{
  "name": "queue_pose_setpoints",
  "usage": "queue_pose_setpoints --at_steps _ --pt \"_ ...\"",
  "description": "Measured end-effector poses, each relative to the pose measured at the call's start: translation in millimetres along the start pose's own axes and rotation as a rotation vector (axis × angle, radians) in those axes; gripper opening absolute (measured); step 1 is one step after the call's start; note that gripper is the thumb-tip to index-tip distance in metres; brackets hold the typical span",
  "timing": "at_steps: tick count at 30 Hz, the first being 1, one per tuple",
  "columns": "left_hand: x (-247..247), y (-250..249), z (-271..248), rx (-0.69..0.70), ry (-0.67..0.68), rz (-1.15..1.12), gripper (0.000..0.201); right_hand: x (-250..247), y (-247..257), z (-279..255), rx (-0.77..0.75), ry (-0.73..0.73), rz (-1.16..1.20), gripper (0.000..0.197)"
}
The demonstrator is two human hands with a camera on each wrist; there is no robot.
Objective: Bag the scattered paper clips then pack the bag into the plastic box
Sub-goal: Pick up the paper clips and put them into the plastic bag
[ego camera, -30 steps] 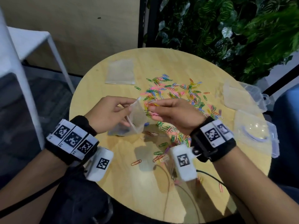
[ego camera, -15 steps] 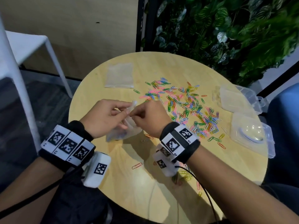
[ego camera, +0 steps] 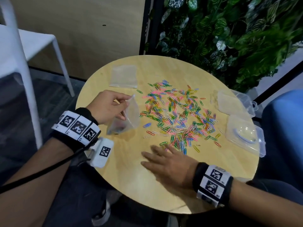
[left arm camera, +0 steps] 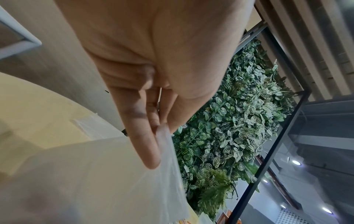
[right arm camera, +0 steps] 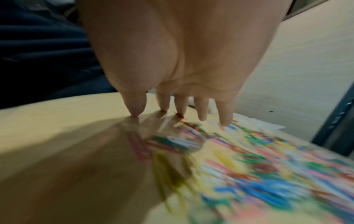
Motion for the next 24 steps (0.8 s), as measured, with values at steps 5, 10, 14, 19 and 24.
queue_pose_setpoints --at_steps 5,10,14,19,24 --pt "6.8 -2.1 -2.3 -0.004 0.012 0.013 0.03 9.8 -35.1 -33.9 0.14 0.109 0.072 0.055" --pt "11.4 -0.7 -1.5 -0.005 0.023 0.016 0.03 10.7 -41.6 -31.5 0.152 0.017 0.149 0.027" --pt "15.2 -4.7 -3.6 0.003 0.04 0.001 0.026 6.7 -57.6 -21.5 0.291 -0.063 0.223 0.02" --pt "21.5 -4.1 0.0 0.006 0.058 0.026 0.024 -12.5 -114.4 -31.8 0.76 -0.376 0.602 0.016" --pt "31.2 -0.3 6.7 -0.01 0.076 0.039 0.03 -30.3 -128.3 -18.1 0.88 -0.892 1.61 0.014"
Point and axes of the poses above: each hand's wrist, its own z-axis towards the middle knuckle, its own x-axis out of the palm, y = z × x, the point moved 5 cm from there along z, towards the middle knuckle, and after that the axes turned 8 degrees about -x, right-handed, at the moved point
